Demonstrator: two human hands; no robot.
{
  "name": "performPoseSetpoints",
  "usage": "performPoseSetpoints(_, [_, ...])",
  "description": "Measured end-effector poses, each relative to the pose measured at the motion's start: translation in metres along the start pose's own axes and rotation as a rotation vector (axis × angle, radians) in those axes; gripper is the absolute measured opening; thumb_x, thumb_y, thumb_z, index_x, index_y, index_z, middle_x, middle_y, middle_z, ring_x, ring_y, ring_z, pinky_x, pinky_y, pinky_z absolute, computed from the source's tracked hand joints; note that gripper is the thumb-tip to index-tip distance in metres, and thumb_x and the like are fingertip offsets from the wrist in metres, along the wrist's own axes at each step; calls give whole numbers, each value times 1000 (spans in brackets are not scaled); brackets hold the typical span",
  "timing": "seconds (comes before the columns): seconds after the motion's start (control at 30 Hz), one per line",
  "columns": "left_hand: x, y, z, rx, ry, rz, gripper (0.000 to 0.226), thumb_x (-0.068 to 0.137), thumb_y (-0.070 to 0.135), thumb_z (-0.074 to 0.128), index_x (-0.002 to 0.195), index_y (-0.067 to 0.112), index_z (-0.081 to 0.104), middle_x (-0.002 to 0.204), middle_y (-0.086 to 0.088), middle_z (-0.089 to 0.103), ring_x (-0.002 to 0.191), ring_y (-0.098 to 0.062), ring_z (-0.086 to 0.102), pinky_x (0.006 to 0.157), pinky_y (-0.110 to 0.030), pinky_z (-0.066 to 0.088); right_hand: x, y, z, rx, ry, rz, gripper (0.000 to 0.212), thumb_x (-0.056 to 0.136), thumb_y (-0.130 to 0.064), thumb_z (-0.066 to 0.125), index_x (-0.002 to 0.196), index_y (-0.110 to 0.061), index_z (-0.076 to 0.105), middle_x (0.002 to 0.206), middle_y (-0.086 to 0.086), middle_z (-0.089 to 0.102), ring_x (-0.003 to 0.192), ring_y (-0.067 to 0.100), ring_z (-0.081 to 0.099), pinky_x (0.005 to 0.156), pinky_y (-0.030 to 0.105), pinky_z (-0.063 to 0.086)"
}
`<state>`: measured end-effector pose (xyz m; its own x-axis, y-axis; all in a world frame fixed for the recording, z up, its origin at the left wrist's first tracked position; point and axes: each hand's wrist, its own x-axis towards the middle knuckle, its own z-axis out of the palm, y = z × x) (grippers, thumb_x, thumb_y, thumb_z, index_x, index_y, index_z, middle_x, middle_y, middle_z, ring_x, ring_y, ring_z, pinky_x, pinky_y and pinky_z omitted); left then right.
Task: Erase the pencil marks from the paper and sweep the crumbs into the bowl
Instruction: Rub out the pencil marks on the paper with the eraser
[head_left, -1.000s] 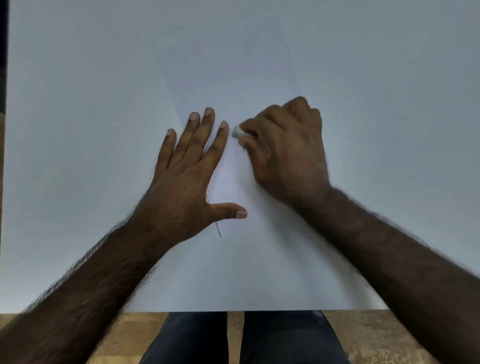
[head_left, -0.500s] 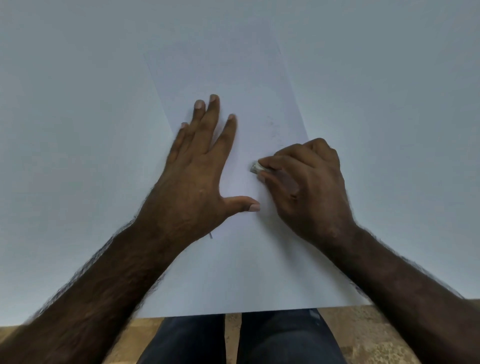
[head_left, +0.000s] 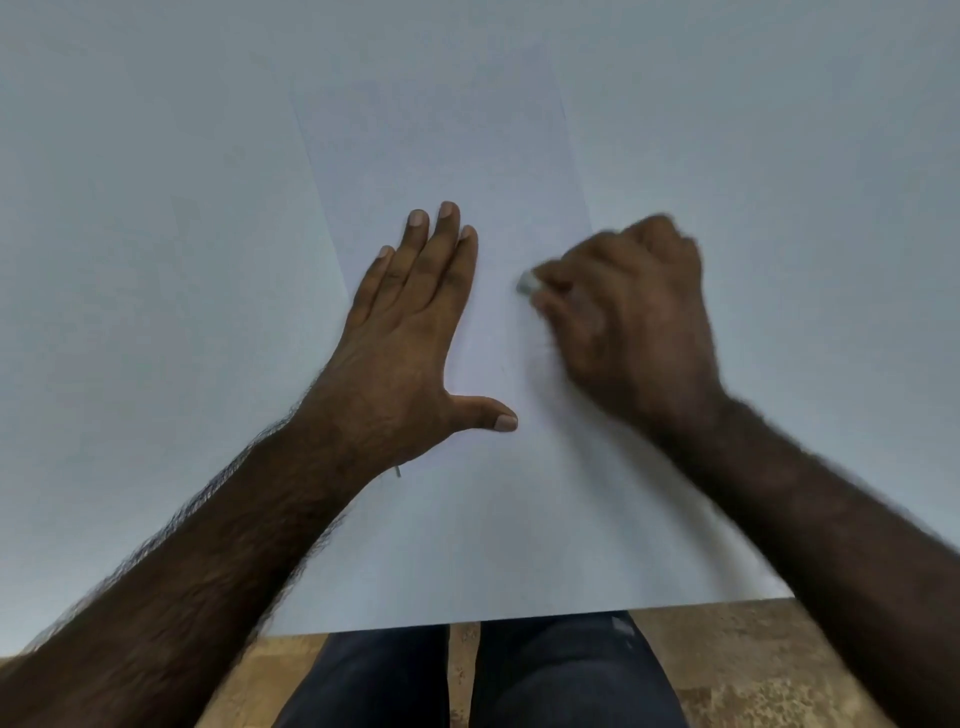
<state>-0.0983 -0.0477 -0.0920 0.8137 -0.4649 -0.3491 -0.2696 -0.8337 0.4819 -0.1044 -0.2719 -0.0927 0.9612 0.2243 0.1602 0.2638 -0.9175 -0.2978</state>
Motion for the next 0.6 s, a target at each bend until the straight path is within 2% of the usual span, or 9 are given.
performPoseSetpoints(0.1, [0,0,-1,-14,5,6,147,67,90,62,168,19,-18,174,4,-31,158,-12,-33,125,-27,-23,5,0,2,3,0,81,15,105,-28,66,106,-23,81,97,1,75,92,38,61,82,51,44])
performPoseSetpoints(0.2, [-1,0,1,-20,26,4,145,68,92,57,169,16,-13,176,2,-26,160,-13,-29,128,-29,-19,-30,-30,1,69,-102,-94,14,97,-23,69,105,-19,80,96,4,74,89,36,61,77,46,43])
performPoseSetpoints(0.27, [-2,0,3,-13,32,7,143,69,93,55,169,15,-12,176,1,-24,160,-14,-27,129,-31,-17,-43,-35,0,109,-127,-152,15,99,-24,69,107,-17,80,98,3,73,89,33,59,77,44,39])
performPoseSetpoints(0.47, [-2,0,0,3,13,5,146,66,95,53,168,15,-15,175,1,-28,159,-14,-30,127,-29,-22,3,0,5,-11,33,73,15,105,-30,67,107,-22,80,97,-1,74,93,35,58,82,46,40])
performPoseSetpoints(0.53, [-2,-1,0,-1,16,2,146,66,95,53,168,15,-14,175,1,-28,160,-14,-30,126,-28,-22,-4,-8,4,24,16,81,13,104,-28,68,107,-22,79,99,0,74,93,37,59,82,47,42])
performPoseSetpoints(0.6, [-2,0,0,-12,27,-1,145,67,93,55,168,14,-13,175,1,-26,160,-13,-28,128,-29,-20,-26,-21,2,72,-69,-8,15,102,-25,68,110,-21,79,101,2,75,93,36,60,80,47,43])
